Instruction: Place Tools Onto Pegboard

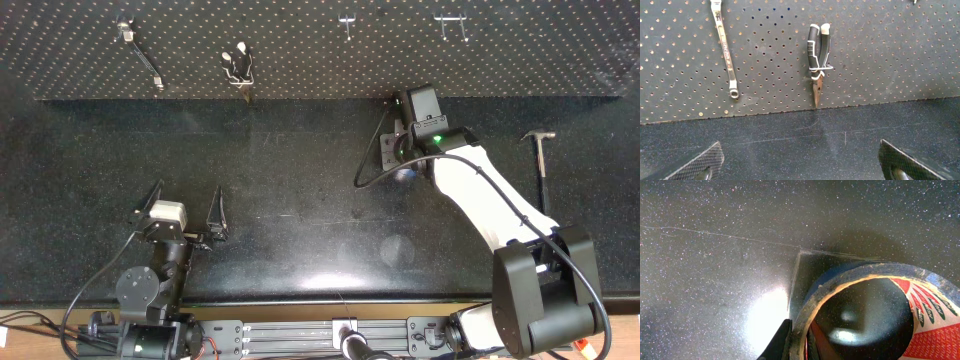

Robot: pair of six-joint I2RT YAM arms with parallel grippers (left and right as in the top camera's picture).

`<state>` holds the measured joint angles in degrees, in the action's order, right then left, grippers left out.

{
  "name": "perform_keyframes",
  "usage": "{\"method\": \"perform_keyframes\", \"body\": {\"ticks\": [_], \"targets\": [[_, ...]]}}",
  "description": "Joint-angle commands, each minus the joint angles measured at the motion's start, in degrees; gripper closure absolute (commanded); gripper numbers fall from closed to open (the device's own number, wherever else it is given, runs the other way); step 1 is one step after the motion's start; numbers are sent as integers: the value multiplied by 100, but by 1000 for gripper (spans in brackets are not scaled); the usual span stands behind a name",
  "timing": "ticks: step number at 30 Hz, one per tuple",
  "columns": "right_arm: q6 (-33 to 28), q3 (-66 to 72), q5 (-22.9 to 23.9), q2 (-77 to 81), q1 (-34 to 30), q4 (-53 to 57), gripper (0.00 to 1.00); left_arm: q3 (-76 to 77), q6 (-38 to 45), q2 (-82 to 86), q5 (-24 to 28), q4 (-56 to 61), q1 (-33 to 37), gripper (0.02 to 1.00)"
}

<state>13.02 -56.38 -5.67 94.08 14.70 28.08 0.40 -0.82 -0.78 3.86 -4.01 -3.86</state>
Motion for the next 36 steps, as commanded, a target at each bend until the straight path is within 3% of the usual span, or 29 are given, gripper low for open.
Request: {"method": "perform_keyframes", "body": {"ticks": [1, 16, 24, 27, 36], "targets": [[4, -105, 74, 37, 24, -2, 910, -9, -68, 59, -66, -48, -24, 23], [2, -103, 76, 17, 24, -7, 925, -9, -68, 59, -66, -48, -24, 23], [-17, -103, 918, -1246, 79, -11, 928, -9, -68, 59, -66, -48, -24, 23], [-20, -101, 933, -1910, 87, -50, 928, -9, -68, 59, -66, -48, -24, 23], [-890, -101, 922, -2848, 719, -1058, 928, -9, -68, 59, -66, -48, -24, 23]]}}
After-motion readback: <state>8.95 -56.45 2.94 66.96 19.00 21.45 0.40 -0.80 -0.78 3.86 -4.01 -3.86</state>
